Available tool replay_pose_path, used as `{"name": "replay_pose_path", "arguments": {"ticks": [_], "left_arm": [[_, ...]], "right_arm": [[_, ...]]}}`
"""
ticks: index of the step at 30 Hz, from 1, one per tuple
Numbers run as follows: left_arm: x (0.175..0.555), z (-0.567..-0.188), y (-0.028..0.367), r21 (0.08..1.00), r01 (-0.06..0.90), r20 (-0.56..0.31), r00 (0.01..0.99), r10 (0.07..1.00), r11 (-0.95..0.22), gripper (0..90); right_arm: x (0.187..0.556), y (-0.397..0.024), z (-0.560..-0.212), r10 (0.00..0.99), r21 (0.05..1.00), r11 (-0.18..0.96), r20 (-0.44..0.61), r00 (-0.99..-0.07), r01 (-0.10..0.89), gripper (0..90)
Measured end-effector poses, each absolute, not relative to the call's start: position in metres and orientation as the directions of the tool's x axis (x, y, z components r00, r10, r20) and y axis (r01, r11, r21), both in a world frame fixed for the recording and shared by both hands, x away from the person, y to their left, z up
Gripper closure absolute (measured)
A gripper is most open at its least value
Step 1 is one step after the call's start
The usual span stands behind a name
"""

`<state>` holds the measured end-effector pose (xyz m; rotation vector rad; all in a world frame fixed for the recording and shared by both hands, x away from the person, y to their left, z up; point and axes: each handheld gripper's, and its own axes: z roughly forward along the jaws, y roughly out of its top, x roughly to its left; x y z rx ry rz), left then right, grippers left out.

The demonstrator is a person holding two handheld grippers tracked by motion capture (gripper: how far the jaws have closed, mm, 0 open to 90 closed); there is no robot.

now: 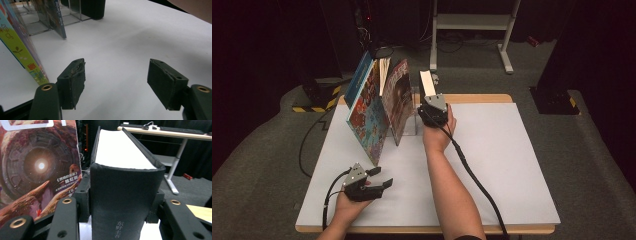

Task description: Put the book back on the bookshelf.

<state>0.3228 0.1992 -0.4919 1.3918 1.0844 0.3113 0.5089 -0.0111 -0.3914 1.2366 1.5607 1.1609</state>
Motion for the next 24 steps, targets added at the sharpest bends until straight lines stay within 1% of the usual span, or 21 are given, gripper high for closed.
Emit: {"name": "replay_pose_path", "arguments": {"ticks": [8, 13, 15, 18, 24], "left_arm": [[0.323, -0.492, 0.199, 0.887, 0.403, -0.423, 0.518, 0.743, 0.223, 30.7], [0.323, -0.493, 0.2, 0.889, 0.405, -0.416, 0.52, 0.746, 0.213, 30.8], [0.323, -0.493, 0.199, 0.889, 0.404, -0.418, 0.519, 0.746, 0.216, 30.8], [0.323, -0.493, 0.198, 0.888, 0.404, -0.419, 0.518, 0.746, 0.219, 30.8], [0.323, -0.494, 0.198, 0.892, 0.401, -0.41, 0.521, 0.749, 0.209, 30.7]], "right_arm": [[0.507, -0.005, -0.392, 0.991, 0.97, 0.083, -0.057, -0.118, 0.23, 50.9], [0.507, -0.005, -0.392, 0.992, 0.969, 0.073, -0.045, -0.12, 0.237, 50.3], [0.508, -0.006, -0.391, 0.989, 0.967, 0.069, -0.034, -0.143, 0.247, 49.6], [0.505, -0.011, -0.391, 0.983, 0.964, 0.063, -0.014, -0.184, 0.26, 45.9], [0.491, -0.03, -0.391, 0.954, 0.966, 0.047, 0.033, -0.299, 0.255, 44.8]]}}
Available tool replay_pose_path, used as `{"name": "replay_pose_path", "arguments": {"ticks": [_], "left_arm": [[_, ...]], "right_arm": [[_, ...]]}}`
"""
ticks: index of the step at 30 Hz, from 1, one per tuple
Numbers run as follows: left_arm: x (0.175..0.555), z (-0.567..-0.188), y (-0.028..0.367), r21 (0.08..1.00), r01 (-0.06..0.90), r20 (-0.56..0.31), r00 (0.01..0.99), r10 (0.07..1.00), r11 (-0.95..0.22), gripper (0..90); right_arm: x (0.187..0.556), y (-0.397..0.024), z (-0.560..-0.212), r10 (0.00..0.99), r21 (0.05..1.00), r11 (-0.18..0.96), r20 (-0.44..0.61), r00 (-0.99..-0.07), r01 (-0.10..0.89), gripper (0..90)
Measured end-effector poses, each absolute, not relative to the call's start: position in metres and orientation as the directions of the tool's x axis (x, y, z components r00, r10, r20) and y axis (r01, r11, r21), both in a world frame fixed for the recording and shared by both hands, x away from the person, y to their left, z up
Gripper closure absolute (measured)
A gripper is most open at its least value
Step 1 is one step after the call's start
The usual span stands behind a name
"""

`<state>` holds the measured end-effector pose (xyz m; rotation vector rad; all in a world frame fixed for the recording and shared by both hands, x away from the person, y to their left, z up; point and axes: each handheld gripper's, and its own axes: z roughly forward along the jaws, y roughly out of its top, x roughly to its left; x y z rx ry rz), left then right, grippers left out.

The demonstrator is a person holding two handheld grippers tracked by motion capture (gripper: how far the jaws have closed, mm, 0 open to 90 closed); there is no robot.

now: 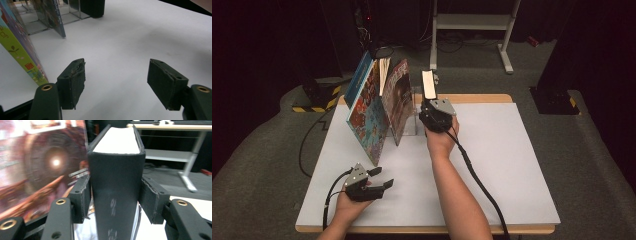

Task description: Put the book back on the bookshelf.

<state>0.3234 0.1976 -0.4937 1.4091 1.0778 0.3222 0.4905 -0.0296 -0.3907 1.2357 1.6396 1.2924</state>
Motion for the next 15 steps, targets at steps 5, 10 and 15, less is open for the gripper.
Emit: {"name": "replay_pose_path", "arguments": {"ticks": [5, 10, 15], "left_arm": [[0.323, -0.493, 0.197, 0.893, 0.399, -0.407, 0.522, 0.75, 0.206, 30.7], [0.322, -0.492, 0.196, 0.897, 0.396, -0.396, 0.527, 0.752, 0.195, 30.7], [0.322, -0.492, 0.196, 0.895, 0.396, -0.402, 0.522, 0.753, 0.204, 30.7]], "right_arm": [[0.48, -0.042, -0.389, 0.932, 0.972, 0.057, 0.031, -0.362, 0.229, 48.2], [0.478, -0.047, -0.386, 0.919, 0.972, 0.042, 0.053, -0.391, 0.231, 47.9], [0.483, -0.048, -0.387, 0.914, 0.971, 0.047, 0.053, -0.401, 0.236, 51.2]]}}
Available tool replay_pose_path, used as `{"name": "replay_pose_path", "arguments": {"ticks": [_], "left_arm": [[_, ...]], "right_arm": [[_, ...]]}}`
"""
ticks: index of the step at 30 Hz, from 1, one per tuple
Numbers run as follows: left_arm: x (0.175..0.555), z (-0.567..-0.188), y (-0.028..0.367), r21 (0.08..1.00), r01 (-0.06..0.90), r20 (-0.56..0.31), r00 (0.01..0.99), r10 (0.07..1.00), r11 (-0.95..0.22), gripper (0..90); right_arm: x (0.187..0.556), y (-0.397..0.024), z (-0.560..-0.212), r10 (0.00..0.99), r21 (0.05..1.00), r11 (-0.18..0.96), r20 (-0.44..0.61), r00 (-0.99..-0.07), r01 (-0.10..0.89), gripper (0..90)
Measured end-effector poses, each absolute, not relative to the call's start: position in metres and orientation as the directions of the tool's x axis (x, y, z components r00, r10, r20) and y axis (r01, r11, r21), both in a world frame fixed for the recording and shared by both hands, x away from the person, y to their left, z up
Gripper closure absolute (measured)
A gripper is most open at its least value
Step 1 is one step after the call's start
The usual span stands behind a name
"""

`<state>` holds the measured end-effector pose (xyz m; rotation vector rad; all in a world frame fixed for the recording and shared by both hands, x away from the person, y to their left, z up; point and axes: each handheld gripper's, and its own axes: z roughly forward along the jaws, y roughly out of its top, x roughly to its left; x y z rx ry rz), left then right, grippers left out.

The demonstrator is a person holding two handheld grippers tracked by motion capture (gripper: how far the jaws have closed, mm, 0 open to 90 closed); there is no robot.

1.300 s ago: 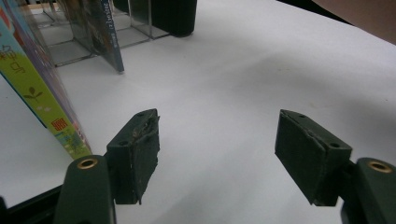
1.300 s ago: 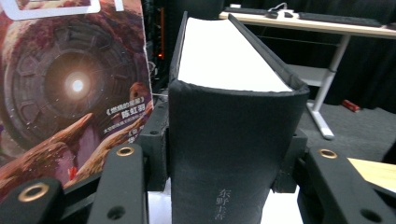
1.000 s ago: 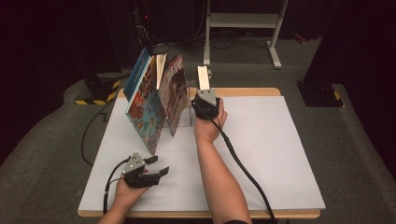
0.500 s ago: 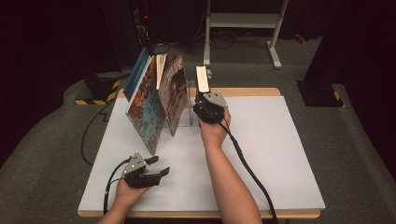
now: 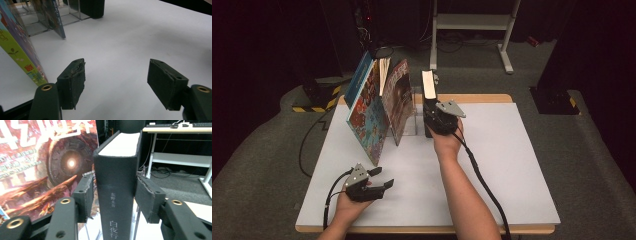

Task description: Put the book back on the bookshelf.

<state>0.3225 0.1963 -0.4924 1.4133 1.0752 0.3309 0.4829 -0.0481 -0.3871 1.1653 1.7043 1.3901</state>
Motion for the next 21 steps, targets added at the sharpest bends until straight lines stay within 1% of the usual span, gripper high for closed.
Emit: {"name": "replay_pose_path", "arguments": {"ticks": [6, 21], "left_arm": [[0.323, -0.493, 0.197, 0.894, 0.397, -0.404, 0.518, 0.754, 0.207, 30.7], [0.323, -0.492, 0.198, 0.896, 0.397, -0.396, 0.519, 0.757, 0.197, 30.8]], "right_arm": [[0.484, -0.047, -0.388, 0.918, 0.971, 0.054, 0.044, -0.394, 0.234, 51.7], [0.488, -0.035, -0.389, 0.957, 0.971, 0.039, 0.032, -0.287, 0.238, 52.8]]}}
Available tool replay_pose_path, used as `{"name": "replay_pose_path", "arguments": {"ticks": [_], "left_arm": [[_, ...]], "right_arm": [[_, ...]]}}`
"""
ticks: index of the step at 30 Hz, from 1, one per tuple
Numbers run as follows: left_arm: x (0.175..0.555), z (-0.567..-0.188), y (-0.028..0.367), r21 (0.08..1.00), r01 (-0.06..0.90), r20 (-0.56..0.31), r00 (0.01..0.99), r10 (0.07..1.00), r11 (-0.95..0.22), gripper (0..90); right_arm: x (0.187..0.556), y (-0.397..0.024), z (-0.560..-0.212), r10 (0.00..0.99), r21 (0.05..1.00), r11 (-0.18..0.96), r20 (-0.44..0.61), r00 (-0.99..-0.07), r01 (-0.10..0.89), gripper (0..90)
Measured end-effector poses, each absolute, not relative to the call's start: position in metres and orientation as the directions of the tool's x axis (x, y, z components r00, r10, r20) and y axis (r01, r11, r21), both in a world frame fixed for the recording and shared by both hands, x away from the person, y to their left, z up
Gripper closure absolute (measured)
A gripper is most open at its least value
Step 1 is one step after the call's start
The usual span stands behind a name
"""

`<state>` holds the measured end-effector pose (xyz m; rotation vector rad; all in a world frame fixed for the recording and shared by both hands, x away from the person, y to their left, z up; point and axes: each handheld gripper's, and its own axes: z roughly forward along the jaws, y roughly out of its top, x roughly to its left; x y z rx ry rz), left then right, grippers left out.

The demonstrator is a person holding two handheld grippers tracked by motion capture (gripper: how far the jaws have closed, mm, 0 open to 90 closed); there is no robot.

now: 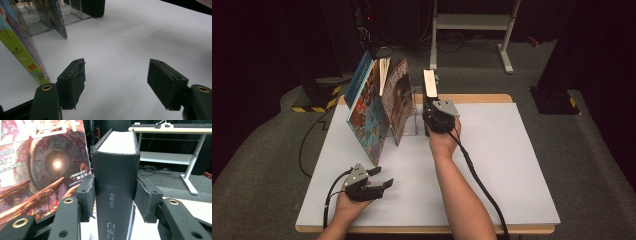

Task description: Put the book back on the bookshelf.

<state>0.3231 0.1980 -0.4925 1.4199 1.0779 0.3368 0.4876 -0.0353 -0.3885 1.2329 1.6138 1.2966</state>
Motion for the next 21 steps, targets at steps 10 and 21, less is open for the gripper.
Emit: {"name": "replay_pose_path", "arguments": {"ticks": [10, 21], "left_arm": [[0.3233, -0.4925, 0.1983, 0.898, 0.395, -0.393, 0.52, 0.759, 0.194, 30.8], [0.3233, -0.4923, 0.1982, 0.897, 0.394, -0.395, 0.519, 0.758, 0.198, 30.8]], "right_arm": [[0.49, -0.0328, -0.3887, 0.958, 0.971, 0.041, 0.028, -0.284, 0.235, 52.6], [0.4896, -0.0316, -0.3896, 0.954, 0.972, 0.043, 0.028, -0.297, 0.231, 51.2]]}}
